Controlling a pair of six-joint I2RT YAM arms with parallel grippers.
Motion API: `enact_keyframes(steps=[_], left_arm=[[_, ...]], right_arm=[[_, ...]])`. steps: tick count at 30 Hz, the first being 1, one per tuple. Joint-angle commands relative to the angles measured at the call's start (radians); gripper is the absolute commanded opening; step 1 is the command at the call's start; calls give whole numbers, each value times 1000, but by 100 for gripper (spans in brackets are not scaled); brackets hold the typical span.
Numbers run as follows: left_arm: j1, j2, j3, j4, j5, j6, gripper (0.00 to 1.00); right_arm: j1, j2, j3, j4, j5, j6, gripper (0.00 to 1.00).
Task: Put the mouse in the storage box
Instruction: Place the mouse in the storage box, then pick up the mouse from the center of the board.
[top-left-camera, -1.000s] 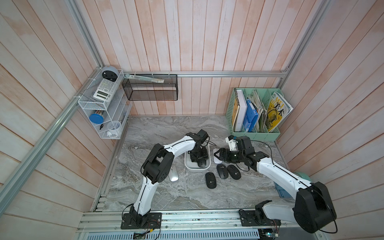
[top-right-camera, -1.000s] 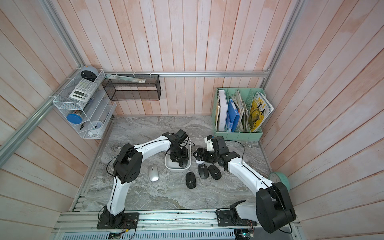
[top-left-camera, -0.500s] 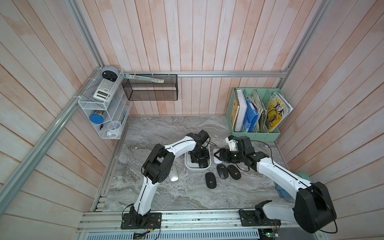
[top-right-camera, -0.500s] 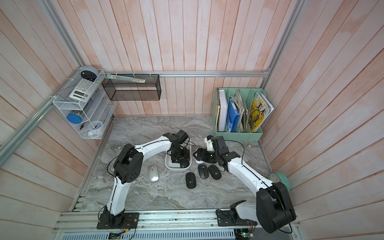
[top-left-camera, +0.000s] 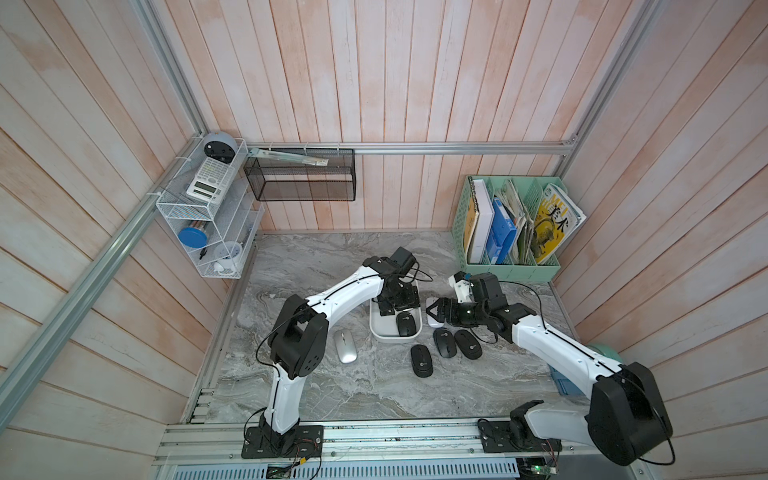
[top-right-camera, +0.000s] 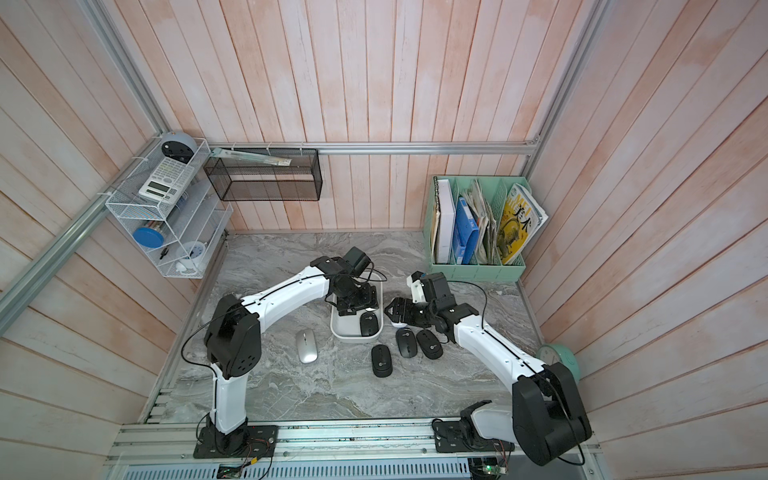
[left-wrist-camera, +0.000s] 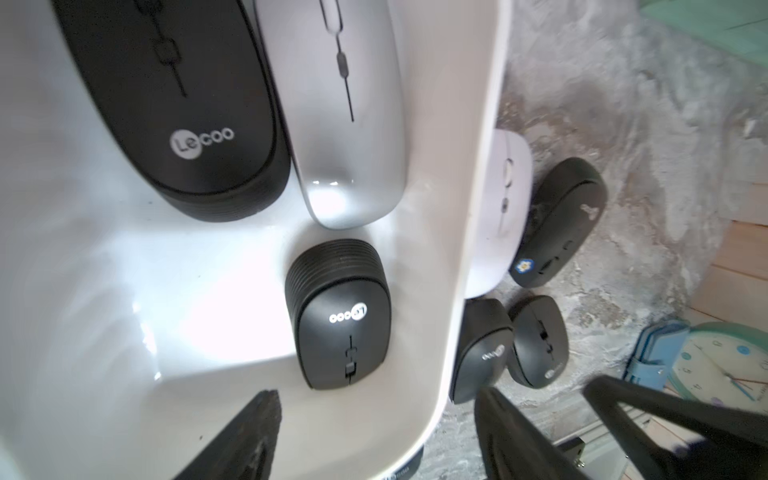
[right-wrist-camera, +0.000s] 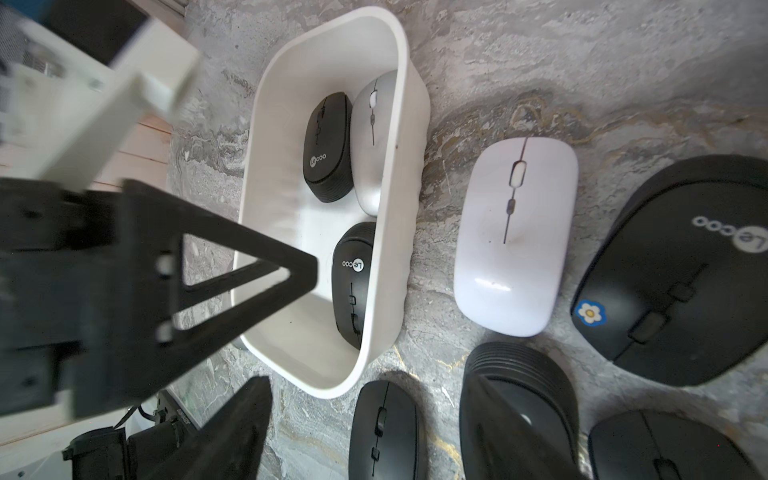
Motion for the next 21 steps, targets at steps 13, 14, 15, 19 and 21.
enact_keyframes(steps=[13, 14, 15, 19, 21], left_arm=[[235, -436, -527, -126, -195, 36, 87], [235, -437, -544, -128, -196, 42, 87], [235, -433, -558, -129, -199, 45, 87], [235, -404, -598, -122, -217, 53, 87], [236, -394, -618, -85, -184, 54, 88]], right_arm=[[256, 93, 152, 8, 31, -48, 84], [256, 104, 160, 12, 23, -45, 84], [258, 113, 166, 15, 14, -45, 84], [268, 128, 182, 16, -9, -49, 85], [271, 131, 178, 14, -7, -53, 84]])
